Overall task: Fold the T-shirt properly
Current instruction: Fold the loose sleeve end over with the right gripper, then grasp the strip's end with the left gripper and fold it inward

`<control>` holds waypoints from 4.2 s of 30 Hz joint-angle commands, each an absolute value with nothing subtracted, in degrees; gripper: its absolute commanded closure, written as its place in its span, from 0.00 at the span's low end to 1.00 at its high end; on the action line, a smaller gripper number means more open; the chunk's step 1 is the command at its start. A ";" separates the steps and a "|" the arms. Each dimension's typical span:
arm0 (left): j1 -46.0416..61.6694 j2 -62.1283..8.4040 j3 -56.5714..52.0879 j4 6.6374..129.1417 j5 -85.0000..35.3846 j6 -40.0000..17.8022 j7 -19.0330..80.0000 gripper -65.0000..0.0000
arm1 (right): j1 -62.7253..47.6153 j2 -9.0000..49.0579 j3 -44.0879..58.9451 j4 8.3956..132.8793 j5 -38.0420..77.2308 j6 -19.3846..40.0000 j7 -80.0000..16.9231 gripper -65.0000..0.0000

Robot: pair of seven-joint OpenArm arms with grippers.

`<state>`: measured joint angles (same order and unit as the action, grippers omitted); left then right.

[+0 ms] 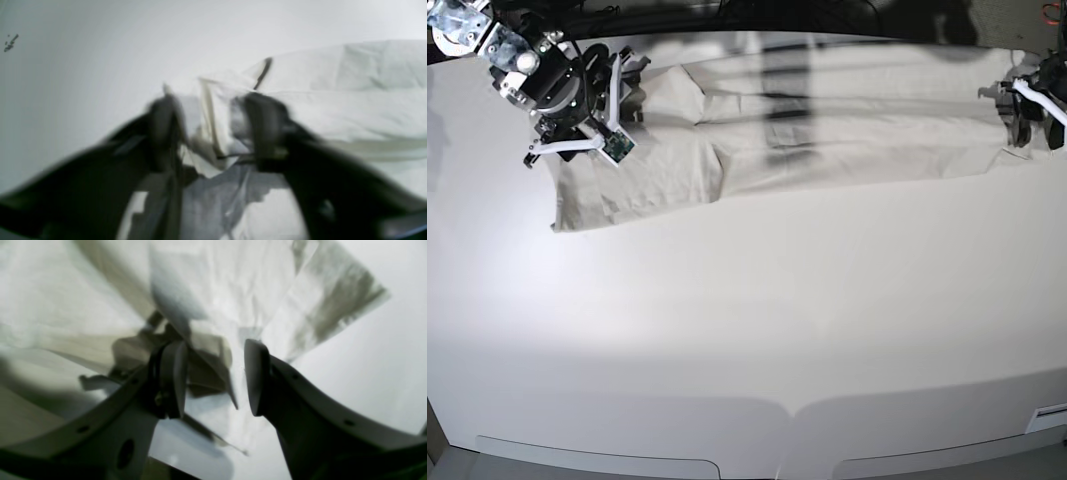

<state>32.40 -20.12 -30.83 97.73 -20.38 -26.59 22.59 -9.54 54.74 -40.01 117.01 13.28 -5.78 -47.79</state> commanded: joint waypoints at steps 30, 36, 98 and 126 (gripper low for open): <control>25.43 -27.90 -39.72 77.52 -52.69 -37.69 44.01 0.31 | 6.68 46.50 -13.74 82.74 57.08 28.53 -42.48 0.56; 20.51 -27.81 -39.70 69.58 -59.68 -40.00 56.53 0.31 | 6.68 46.52 -13.74 82.74 57.06 28.53 -42.48 0.56; 26.41 -14.57 -17.78 103.92 -61.78 -27.29 44.45 1.00 | 8.88 28.58 -13.96 82.76 56.58 31.70 -41.04 0.56; 21.58 -21.89 -9.50 103.94 -56.55 -31.55 47.79 0.40 | 8.86 30.68 -13.93 82.76 60.93 31.68 -46.11 0.56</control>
